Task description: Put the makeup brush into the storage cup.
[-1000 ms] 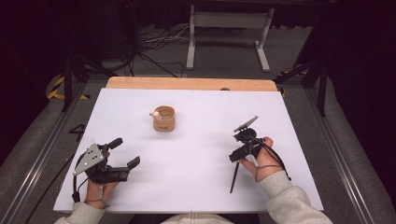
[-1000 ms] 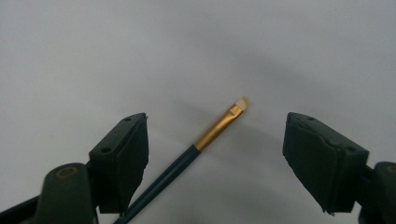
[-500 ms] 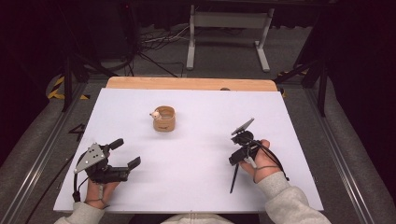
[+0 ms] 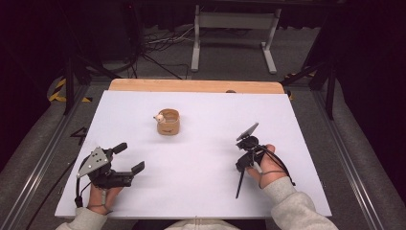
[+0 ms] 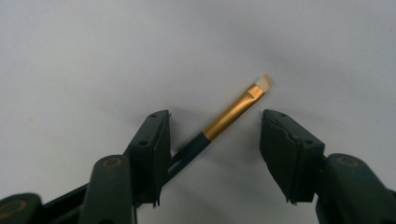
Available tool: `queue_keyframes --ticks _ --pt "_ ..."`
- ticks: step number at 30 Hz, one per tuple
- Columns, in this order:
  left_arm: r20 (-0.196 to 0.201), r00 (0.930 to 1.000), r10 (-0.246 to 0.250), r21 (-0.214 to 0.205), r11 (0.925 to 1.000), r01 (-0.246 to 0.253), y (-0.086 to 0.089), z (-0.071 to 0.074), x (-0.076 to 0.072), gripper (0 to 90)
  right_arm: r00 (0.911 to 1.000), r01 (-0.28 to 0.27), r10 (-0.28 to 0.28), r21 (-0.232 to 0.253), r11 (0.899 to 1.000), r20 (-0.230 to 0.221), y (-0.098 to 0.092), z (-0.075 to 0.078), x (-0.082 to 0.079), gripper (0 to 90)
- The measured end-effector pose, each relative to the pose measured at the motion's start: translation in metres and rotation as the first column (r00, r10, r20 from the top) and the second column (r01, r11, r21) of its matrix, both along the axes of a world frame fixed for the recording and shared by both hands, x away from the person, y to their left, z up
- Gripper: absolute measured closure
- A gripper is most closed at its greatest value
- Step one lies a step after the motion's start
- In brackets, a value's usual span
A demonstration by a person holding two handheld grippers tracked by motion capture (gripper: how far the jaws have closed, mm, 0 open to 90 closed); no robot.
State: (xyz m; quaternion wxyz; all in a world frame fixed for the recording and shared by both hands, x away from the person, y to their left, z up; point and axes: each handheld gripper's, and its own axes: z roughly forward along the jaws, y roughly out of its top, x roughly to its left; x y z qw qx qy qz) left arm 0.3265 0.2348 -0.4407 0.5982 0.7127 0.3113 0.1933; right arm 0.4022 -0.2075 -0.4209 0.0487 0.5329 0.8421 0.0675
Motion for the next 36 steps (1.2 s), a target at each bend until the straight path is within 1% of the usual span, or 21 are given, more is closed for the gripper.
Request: queue_keyframes --ticks 4,6,8,9,10,14,15,19,20,22,24,29,32,36 --pt "0.0 1.0 -0.001 0.01 1.0 0.001 0.0 0.0 0.0 4.7 1.0 -0.006 0.006 -0.019 1.0 0.0 0.0 0.001 0.0 51.2" --pt "-0.002 1.0 -0.003 0.012 0.9999 0.003 -0.001 0.0 0.0 4.7 0.9999 -0.014 0.014 -0.023 1.0 -0.003 0.001 0.001 0.0 56.2" --pt "0.0 1.0 -0.002 0.014 0.9999 0.002 0.0 0.0 0.0 4.7 0.9998 -0.018 0.018 -0.023 1.0 -0.007 0.002 0.001 -0.001 57.8" --pt "-0.004 1.0 -0.007 0.013 0.9999 0.007 -0.001 0.0 0.0 4.7 0.9997 -0.024 0.024 -0.027 0.999 -0.009 0.003 0.001 -0.001 62.1" --pt "-0.004 1.0 -0.007 0.013 0.9999 0.007 -0.001 0.0 0.0 5.0 0.9997 -0.024 0.024 -0.027 0.999 -0.009 0.003 0.001 -0.001 62.1" --pt "0.009 0.9999 -0.012 0.016 0.9998 0.011 0.0 0.001 -0.001 6.2 0.9993 -0.034 0.034 -0.032 0.999 -0.015 0.006 0.002 -0.001 72.9" --pt "0.009 0.9999 -0.012 0.016 0.9998 0.011 0.0 0.001 -0.001 6.5 0.9993 -0.034 0.034 -0.032 0.999 -0.015 0.006 0.002 -0.001 72.9" --pt "0.007 0.9997 -0.023 0.018 0.9996 0.023 -0.001 0.001 -0.001 7.8 0.999 -0.043 0.042 -0.039 0.998 -0.018 0.008 0.001 -0.001 80.1" --pt "0.007 0.9997 -0.023 0.018 0.9996 0.023 -0.001 0.001 -0.001 8.5 0.999 -0.043 0.042 -0.039 0.998 -0.018 0.008 0.001 -0.001 80.1" --pt "0.001 0.9994 -0.033 0.017 0.9993 0.033 -0.001 0.0 -0.001 10.2 0.9987 -0.045 0.045 -0.041 0.998 -0.024 0.01 0.001 -0.001 83.0" --pt "0.001 0.9993 -0.036 0.02 0.9991 0.036 -0.002 0.0 -0.001 11.0 0.9987 -0.046 0.045 -0.046 0.998 -0.024 0.01 0.001 -0.001 83.4" --pt "0.001 0.9995 -0.03 0.021 0.9993 0.03 0.0 0.001 -0.001 11.5 0.9981 -0.058 0.057 -0.051 0.997 -0.025 0.011 0.002 -0.001 83.9" --pt "0.008 0.9997 -0.023 0.026 0.9994 0.023 -0.001 0.0 -0.001 11.4 0.9977 -0.067 0.066 -0.055 0.996 -0.016 0.011 0.002 -0.002 84.0" --pt "0.004 0.9998 -0.018 0.029 0.9994 0.018 -0.001 0.0 -0.001 13.0 0.9966 -0.082 0.082 -0.029 0.996 0.0 0.009 0.004 -0.003 84.0"
